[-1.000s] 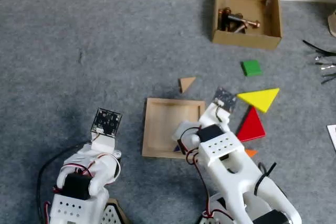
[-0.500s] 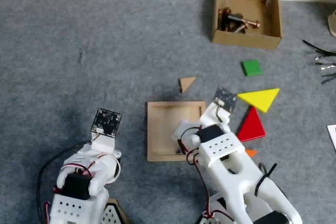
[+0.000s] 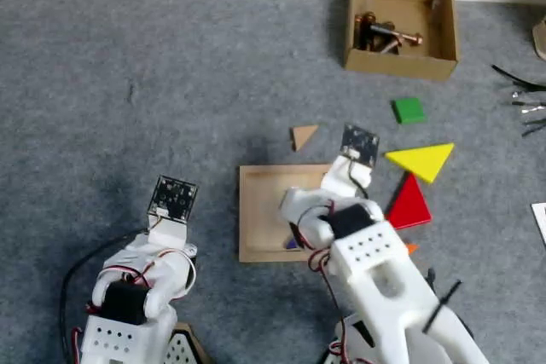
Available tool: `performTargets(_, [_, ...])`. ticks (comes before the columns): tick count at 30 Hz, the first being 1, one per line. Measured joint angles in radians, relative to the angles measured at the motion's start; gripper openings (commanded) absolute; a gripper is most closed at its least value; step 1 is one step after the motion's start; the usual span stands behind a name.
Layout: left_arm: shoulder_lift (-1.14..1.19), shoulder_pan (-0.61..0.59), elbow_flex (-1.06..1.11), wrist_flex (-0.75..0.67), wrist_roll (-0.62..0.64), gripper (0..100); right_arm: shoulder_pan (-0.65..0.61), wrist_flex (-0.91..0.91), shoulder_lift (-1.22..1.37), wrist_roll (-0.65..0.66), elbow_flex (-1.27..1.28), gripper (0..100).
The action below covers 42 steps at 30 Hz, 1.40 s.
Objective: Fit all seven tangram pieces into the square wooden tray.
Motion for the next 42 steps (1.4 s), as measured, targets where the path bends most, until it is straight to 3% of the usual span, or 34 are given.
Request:
performTargets(4, [0.0,0.0,0.0,0.0,0.0,1,0.0,0.161,-0.115,0.06,-0.003,34.2])
performTargets(10, [0.0,0.0,0.0,0.0,0.0,1,0.0,0.41,-0.181,0.416,-0.149,34.2])
performTargets(13, [0.0,0.0,0.0,0.0,0.0,1,0.037,0.493,-0.166,0.471,-0.27,32.7])
performTargets(18, [0.0,0.0,0.0,0.0,0.0,1,0.166,0.505,-0.009,0.511,-0.354,20.9])
performTargets(28, [0.0,0.0,0.0,0.0,0.0,1,0.201,0.506,0.213,0.961,-0.362,20.6])
performTargets(31, [0.0,0.0,0.0,0.0,0.0,1,0.187,0.496,0.213,1.0,-0.362,18.0])
performTargets(37, [0.0,0.0,0.0,0.0,0.0,1,0.124,0.37,0.215,1.036,-0.362,1.5])
performTargets(42, [0.0,0.0,0.0,0.0,0.0,1,0.101,0.334,0.215,1.036,-0.362,0.5])
